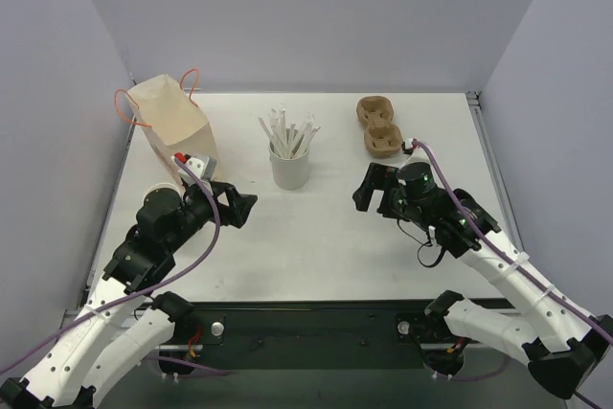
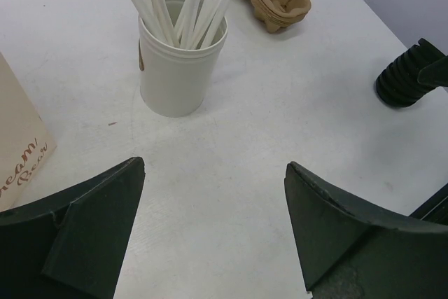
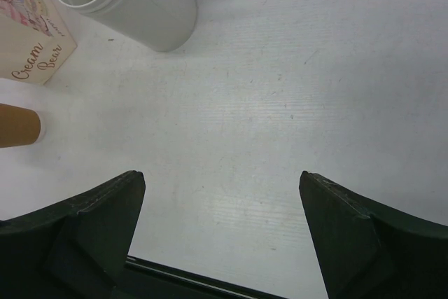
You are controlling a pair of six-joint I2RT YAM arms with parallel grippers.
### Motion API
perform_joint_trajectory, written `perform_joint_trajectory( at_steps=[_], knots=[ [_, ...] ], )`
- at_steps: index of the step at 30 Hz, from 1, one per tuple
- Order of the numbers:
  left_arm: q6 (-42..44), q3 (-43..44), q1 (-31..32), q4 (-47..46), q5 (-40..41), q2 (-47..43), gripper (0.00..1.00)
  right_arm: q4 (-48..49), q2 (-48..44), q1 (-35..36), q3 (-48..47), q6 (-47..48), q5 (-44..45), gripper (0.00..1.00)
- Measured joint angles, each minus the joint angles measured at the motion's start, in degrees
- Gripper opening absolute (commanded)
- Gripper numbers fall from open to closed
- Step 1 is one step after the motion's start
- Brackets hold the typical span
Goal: Pack the takeout coffee
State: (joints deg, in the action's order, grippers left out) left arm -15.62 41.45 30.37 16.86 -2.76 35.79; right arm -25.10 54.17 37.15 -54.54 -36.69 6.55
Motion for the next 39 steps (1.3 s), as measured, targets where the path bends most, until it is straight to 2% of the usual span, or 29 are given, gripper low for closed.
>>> perform_joint_trajectory(
  at_steps=[7,11,16,21,25,32,39],
  knots=[
    [-0.3,0.0,0.0,0.1,1.8,-0.1,0.91,0.0,-2.1,0.0,0.0,0.0,0.3,1.00],
    [-0.6,0.3,0.0,1.9,7.1,0.8,0.89,0.0,-2.7,0.0,0.0,0.0,0.3,0.99],
    [-0.4,6.9,0.0,10.7,16.3,6.4,0.82,-0.1,-4.4,0.0,0.1,0.5,-0.9,0.97],
    [0.8,14.5,-0.1,17.4,27.3,11.4,0.64,-0.2,-6.6,0.0,1.1,1.6,-3.2,0.94],
    [1.3,17.0,-0.1,21.4,34.7,14.6,0.61,-0.5,-7.0,0.0,1.5,3.0,-4.7,0.92],
    [1.3,15.7,-0.9,24.8,41.6,16.0,0.57,-0.6,-7.0,0.0,1.5,5.1,-7.2,0.90],
    [1.7,11.6,-4.0,24.6,42.9,15.6,0.51,-0.7,-6.7,0.0,1.5,6.3,-8.1,0.89]
  ],
)
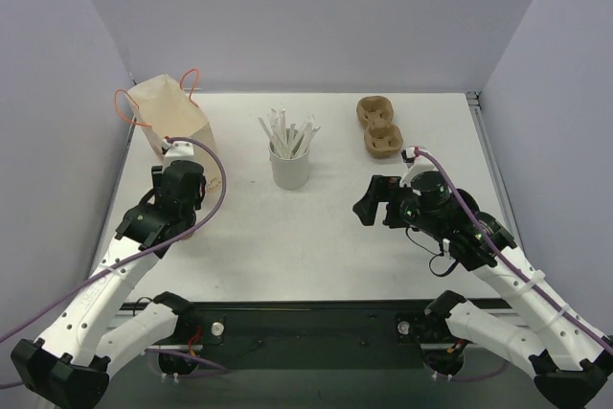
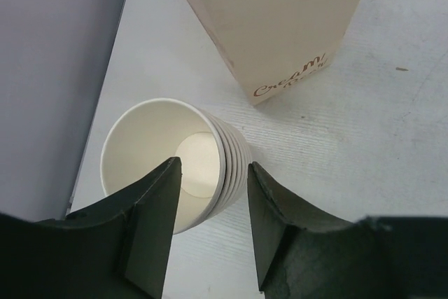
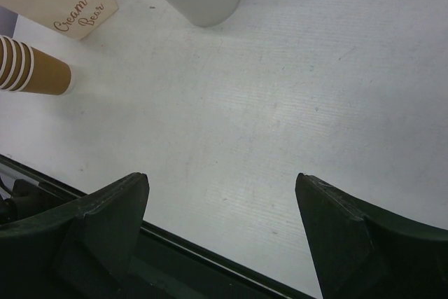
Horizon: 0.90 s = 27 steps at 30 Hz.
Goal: Pack the takeout coffee
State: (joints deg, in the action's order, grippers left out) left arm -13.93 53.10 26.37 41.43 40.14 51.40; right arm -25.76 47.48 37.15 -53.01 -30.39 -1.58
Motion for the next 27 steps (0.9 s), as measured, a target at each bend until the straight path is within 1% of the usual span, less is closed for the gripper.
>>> perform_joint_trajectory(
  at_steps=[4,6,12,15,21,27],
  knots=[
    [0.0,-0.6,-2.4,-0.3,-1.8,0.5,0.46,0.0,0.0,0.0,0.0,0.4,-0.3,0.89],
    [0.0,-0.9,-3.1,-0.5,-2.6,0.9,0.42,0.0,0.1,0.0,0.0,0.5,-0.4,0.89],
    [0.0,-1.1,-3.8,-0.7,-4.1,1.7,0.29,0.0,0.1,0.0,0.0,0.6,-0.8,0.89],
    [0.0,-1.2,-4.0,-0.9,-4.4,1.7,0.25,0.0,0.1,0.0,0.0,0.7,-0.9,0.89],
    [0.1,-1.2,-4.0,-0.9,-4.6,2.2,0.21,-0.1,0.1,0.0,0.0,0.9,-0.9,0.89],
    [0.2,-1.2,-4.0,-0.9,-4.7,2.8,0.07,-0.3,-0.2,0.0,0.0,1.0,-0.9,0.89]
  ],
)
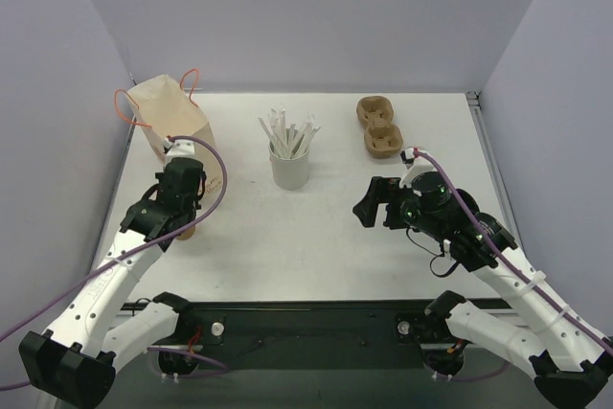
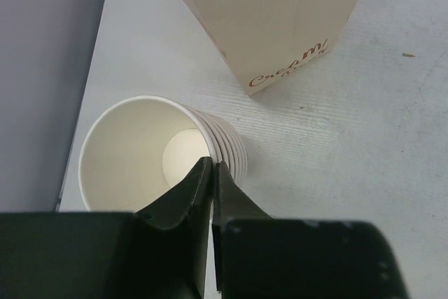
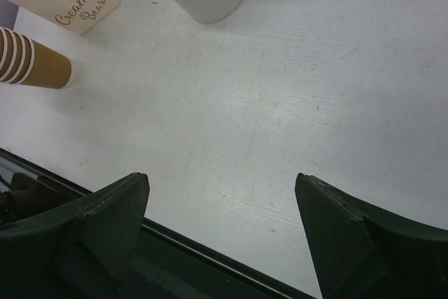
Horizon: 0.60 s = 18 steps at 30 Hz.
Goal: Pack the takeout coffee
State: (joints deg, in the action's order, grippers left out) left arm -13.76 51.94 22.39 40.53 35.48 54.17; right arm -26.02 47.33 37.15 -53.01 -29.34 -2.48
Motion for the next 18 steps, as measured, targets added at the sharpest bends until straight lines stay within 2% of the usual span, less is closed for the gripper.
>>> perform_joint_trajectory(
  at_steps=[2,18],
  knots=[
    [0.0,0.0,0.0,0.0,0.0,0.0,0.00,0.0,-0.2,0.0,0.0,0.1,0.0,0.89],
    [3.5,2.5,0.0,2.9,0.5,0.0,0.00,-0.8,-1.1,0.0,0.0,0.1,0.0,0.89]
  ],
)
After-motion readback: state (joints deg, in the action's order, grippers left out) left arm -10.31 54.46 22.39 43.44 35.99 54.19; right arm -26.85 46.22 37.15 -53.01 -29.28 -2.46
